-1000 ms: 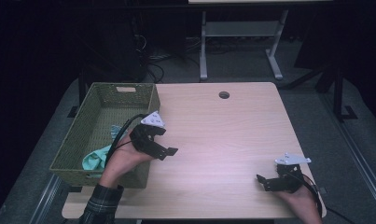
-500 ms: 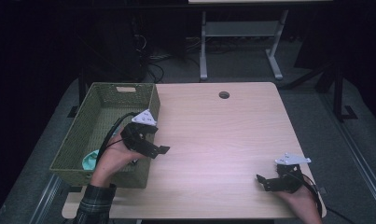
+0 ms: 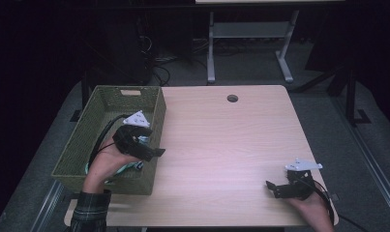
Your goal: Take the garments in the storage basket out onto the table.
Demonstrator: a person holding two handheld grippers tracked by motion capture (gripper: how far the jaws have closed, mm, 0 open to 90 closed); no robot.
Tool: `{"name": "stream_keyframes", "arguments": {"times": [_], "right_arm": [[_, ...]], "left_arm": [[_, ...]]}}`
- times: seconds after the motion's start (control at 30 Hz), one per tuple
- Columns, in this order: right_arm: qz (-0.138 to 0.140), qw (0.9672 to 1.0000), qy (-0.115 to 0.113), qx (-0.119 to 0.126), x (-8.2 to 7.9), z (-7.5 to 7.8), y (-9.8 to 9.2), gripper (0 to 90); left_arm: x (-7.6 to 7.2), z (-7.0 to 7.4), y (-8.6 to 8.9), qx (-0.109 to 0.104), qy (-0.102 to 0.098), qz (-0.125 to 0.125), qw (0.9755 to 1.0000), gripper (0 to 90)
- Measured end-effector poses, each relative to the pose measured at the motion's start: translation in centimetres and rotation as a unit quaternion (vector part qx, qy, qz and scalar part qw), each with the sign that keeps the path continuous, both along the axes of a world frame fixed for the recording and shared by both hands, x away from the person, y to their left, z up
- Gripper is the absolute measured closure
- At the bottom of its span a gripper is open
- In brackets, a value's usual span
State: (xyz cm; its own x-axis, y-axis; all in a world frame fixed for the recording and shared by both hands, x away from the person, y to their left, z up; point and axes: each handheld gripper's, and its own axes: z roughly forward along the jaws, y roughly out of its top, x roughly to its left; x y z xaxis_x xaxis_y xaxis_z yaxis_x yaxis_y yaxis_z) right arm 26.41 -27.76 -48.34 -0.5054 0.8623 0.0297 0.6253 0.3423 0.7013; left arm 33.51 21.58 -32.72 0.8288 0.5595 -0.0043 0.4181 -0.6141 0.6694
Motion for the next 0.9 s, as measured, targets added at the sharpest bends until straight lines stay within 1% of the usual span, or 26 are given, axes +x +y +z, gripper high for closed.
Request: {"name": "stream_keyframes", "arguments": {"times": [0.1,0.13,0.27,0.33,0.37,0.4,0.5,0.57,0.63,0.67,0.7,0.9], "right_arm": [[0.0,1.0,0.0,0.0,0.0,0.0,0.0,0.8],[0.0,1.0,0.0,0.0,0.0,0.0,0.0,0.8],[0.0,1.0,0.0,0.0,0.0,0.0,0.0,0.9],[0.0,1.0,0.0,0.0,0.0,0.0,0.0,0.8],[0.0,1.0,0.0,0.0,0.0,0.0,0.0,0.8],[0.0,1.0,0.0,0.0,0.0,0.0,0.0,0.8],[0.001,1.0,0.0,0.0,0.0,0.0,0.0,0.8],[0.002,1.0,0.0,0.0,0.0,0.0,0.0,0.8],[0.003,1.0,0.0,0.0,0.0,0.0,0.0,0.8],[0.003,1.0,0.0,0.0,0.0,0.0,0.0,0.9],[0.003,1.0,0.0,0.0,0.0,0.0,0.0,0.9],[0.003,1.0,0.0,0.001,0.0,0.0,0.0,0.8]], "left_arm": [[0.0,0.0,0.5,0.003,-0.001,0.006,1.0,13.9],[0.1,0.0,0.9,0.007,-0.001,0.012,0.9999,13.9],[0.1,0.0,1.5,0.009,0.001,0.021,0.9997,13.9],[0.1,0.0,1.8,0.015,0.001,0.022,0.9996,13.9],[0.1,0.0,1.9,0.013,0.003,0.027,0.9995,13.9],[0.1,-0.1,2.3,0.016,0.004,0.03,0.9994,13.9],[0.1,-0.1,2.6,0.021,0.006,0.032,0.9993,13.9],[0.2,-0.2,3.1,0.029,0.007,0.035,0.9989,13.9],[0.2,-0.2,3.5,0.03,0.007,0.041,0.9987,13.9],[0.2,-0.2,4.0,0.03,0.006,0.048,0.9984,14.0],[0.2,-0.2,4.0,0.03,0.006,0.048,0.9984,14.1],[0.2,-0.4,5.3,0.035,0.008,0.06,0.9975,14.1]]}}
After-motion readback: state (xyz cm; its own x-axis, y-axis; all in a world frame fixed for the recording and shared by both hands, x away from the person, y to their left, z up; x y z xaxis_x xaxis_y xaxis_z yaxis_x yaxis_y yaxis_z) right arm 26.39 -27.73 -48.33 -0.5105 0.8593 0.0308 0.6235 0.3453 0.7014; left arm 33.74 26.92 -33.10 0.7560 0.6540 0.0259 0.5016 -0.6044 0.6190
